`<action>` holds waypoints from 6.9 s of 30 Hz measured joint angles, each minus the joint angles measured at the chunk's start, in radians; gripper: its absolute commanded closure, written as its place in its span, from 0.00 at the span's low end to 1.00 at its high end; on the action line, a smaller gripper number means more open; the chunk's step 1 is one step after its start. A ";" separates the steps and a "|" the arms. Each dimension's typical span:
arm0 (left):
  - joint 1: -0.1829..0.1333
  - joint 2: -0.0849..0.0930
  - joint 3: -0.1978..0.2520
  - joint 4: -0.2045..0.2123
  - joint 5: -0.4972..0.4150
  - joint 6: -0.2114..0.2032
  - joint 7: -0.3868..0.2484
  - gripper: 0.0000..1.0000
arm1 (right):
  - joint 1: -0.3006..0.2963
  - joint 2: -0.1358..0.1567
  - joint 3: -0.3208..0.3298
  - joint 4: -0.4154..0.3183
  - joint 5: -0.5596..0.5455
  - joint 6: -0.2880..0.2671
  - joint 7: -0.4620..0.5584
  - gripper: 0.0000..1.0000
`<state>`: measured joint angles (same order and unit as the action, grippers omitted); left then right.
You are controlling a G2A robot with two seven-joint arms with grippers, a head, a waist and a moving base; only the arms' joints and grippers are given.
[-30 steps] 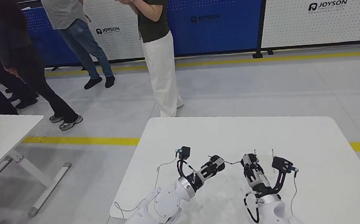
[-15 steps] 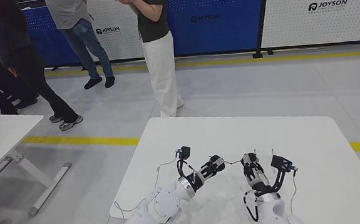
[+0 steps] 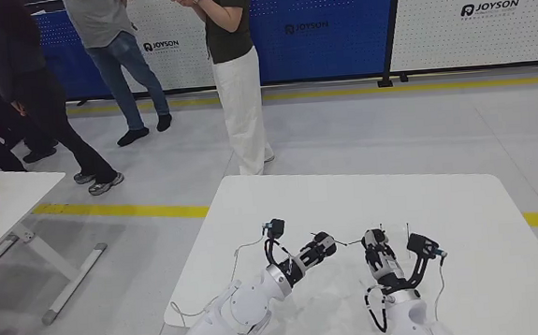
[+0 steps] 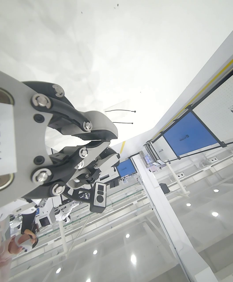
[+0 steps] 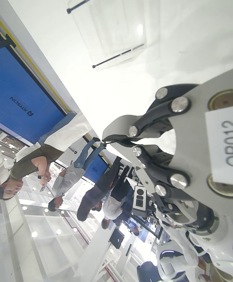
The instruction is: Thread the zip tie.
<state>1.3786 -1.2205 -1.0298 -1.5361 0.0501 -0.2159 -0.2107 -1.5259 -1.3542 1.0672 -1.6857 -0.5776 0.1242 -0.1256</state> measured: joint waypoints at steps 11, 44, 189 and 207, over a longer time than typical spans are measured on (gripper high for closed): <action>0.000 0.000 0.000 0.000 0.000 0.000 0.000 1.00 | 0.007 -0.007 -0.004 0.007 -0.011 0.006 0.015 1.00; 0.000 0.000 0.000 0.000 0.000 0.000 0.000 1.00 | 0.016 -0.026 -0.001 0.026 0.009 -0.016 0.052 1.00; -0.042 -0.025 0.053 0.040 -0.042 0.040 0.050 1.00 | -0.019 -0.053 0.046 0.041 0.034 -0.155 0.075 0.70; -0.043 -0.028 0.049 0.044 -0.048 0.041 0.057 1.00 | -0.022 -0.054 0.050 0.042 0.033 -0.156 0.065 1.00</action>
<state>1.3358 -1.2483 -0.9806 -1.4920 0.0021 -0.1748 -0.1540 -1.5478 -1.4082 1.1174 -1.6440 -0.5449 -0.0317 -0.0610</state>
